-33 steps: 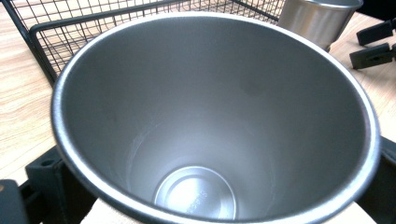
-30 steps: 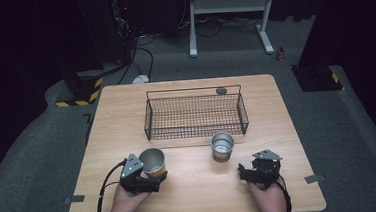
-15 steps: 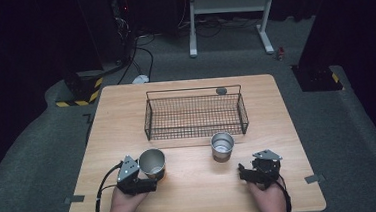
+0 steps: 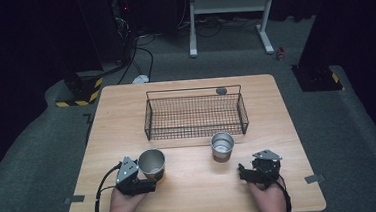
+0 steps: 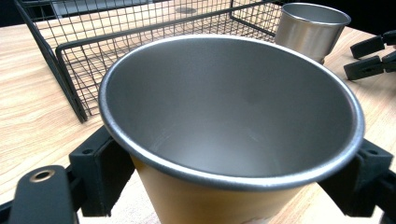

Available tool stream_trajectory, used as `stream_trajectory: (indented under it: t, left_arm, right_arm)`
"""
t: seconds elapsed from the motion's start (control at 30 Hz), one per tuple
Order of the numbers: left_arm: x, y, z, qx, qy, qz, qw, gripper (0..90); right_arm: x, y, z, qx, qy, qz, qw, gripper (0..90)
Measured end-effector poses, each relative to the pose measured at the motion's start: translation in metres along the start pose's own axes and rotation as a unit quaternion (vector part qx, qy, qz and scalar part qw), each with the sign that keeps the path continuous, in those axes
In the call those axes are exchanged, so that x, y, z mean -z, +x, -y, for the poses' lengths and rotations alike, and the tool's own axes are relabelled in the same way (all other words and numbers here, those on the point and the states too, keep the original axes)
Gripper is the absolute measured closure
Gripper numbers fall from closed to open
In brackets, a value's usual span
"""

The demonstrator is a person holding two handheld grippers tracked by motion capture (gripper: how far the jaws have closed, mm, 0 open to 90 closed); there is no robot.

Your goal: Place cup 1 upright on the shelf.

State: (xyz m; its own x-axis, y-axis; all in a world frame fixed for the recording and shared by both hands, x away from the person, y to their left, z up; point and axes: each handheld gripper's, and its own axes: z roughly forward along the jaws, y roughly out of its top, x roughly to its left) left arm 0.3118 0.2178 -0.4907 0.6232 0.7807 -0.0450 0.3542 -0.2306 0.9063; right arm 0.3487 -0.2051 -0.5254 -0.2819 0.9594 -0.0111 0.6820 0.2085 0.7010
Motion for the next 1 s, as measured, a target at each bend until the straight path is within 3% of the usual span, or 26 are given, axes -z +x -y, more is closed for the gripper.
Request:
stream_trajectory:
  t: [1.0]
  left_arm:
    - [0.0068,0.0016,-0.0096,0.013,-0.018,-0.002,0.9998,14.8]
  right_arm:
    - [0.0,-0.0003,0.0001,0.001,0.0,0.0,1.0,9.2]
